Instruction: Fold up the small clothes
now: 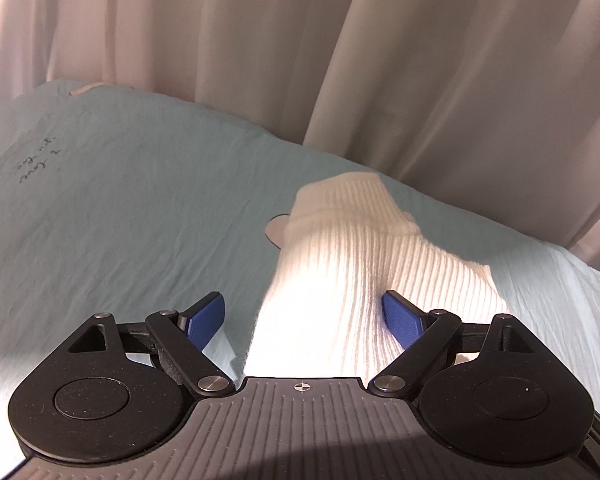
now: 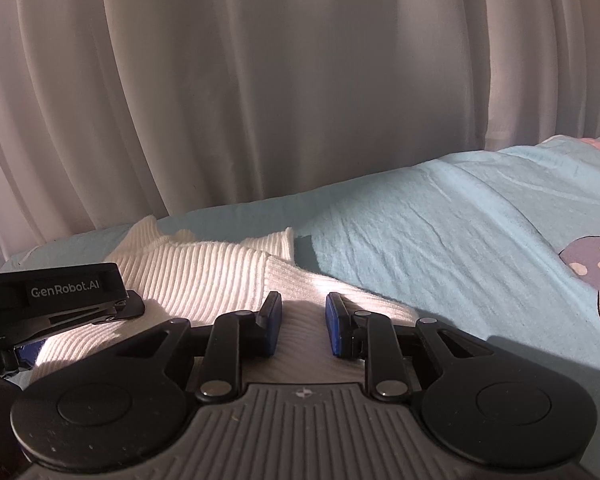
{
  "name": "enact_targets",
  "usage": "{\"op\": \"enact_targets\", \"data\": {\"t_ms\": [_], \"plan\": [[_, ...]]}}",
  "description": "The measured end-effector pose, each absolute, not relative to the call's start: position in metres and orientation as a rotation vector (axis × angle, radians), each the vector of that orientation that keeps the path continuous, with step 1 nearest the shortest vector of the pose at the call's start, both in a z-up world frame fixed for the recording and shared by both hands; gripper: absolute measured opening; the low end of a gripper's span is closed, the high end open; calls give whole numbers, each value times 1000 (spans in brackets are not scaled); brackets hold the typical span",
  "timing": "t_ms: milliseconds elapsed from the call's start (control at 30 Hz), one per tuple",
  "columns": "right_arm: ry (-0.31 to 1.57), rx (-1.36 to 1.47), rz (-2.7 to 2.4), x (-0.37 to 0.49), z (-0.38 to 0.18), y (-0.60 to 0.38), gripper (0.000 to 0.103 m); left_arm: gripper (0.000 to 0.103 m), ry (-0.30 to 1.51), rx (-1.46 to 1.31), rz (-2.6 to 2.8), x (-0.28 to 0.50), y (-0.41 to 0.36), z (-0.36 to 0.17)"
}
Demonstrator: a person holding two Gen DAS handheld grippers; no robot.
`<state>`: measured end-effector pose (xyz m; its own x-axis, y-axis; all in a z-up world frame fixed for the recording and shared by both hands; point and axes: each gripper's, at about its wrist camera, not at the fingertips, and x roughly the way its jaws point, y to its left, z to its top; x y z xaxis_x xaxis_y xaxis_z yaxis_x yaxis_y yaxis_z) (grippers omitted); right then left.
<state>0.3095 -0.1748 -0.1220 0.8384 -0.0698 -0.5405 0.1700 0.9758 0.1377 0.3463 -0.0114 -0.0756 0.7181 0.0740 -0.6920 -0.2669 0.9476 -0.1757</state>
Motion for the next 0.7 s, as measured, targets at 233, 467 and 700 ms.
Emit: {"op": "enact_targets", "data": {"t_ms": [233,467,700], "plan": [[563,186,-128,312,-123,-174,22,93,751,-327,182,350,-2,-80],[593,97,-142,297,-108,-170,34,98,801,-315,123,320,12,-69],[813,39,-126,218,-65,-176,87,98,843,-187,85,219,40,-41]]}}
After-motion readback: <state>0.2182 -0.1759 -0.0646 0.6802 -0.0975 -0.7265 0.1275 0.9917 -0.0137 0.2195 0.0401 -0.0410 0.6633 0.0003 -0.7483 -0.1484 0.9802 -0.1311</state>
